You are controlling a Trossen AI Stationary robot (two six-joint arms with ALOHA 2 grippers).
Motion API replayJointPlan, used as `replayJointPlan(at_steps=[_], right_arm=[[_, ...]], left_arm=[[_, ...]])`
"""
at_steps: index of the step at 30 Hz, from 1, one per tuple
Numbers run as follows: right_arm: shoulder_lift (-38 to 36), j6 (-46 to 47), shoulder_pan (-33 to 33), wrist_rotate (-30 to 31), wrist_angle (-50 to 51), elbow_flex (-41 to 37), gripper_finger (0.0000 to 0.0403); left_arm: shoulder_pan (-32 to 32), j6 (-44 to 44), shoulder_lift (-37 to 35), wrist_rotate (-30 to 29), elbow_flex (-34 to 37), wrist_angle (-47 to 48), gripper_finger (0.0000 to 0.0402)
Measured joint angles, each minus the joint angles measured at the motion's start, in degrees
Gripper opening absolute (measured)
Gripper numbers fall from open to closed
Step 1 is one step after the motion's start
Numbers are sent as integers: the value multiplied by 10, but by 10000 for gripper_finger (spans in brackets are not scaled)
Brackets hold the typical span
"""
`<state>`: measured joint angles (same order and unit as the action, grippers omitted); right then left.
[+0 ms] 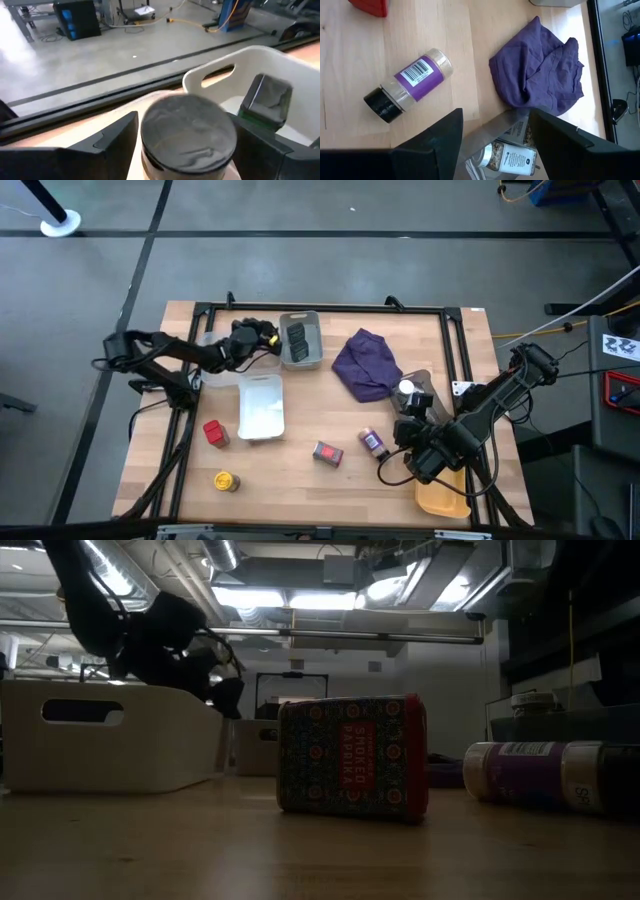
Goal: Sort spices by type
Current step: Put the black seasoning bottle into the top right transparent bin
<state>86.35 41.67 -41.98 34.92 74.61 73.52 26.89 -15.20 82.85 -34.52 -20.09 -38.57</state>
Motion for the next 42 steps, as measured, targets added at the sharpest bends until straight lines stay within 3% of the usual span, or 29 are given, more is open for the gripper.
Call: replayJointPlan(at_steps=[12, 21, 25, 30, 35, 42], right_arm=[[0, 0, 0, 0, -2, 0, 227], [0, 0, 0, -1, -17, 0, 227], [0, -1, 0, -21, -15, 0, 227], [0, -1, 0, -25, -5, 0, 227], [-11, 14, 0, -25, 37, 0, 227], [-61, 31, 0, -7, 54, 0, 227]], left_arm=[[-3, -17, -135, 9, 0, 1, 269], [-44, -43, -177, 208, -11, -61, 269], [-99, -30, -166, 288, -53, -85, 269], [-190, 50, -122, 313, -142, -79, 269], [-252, 112, -56, 329, -260, 23, 269], [-289, 145, 79, 425, -424, 146, 269]])
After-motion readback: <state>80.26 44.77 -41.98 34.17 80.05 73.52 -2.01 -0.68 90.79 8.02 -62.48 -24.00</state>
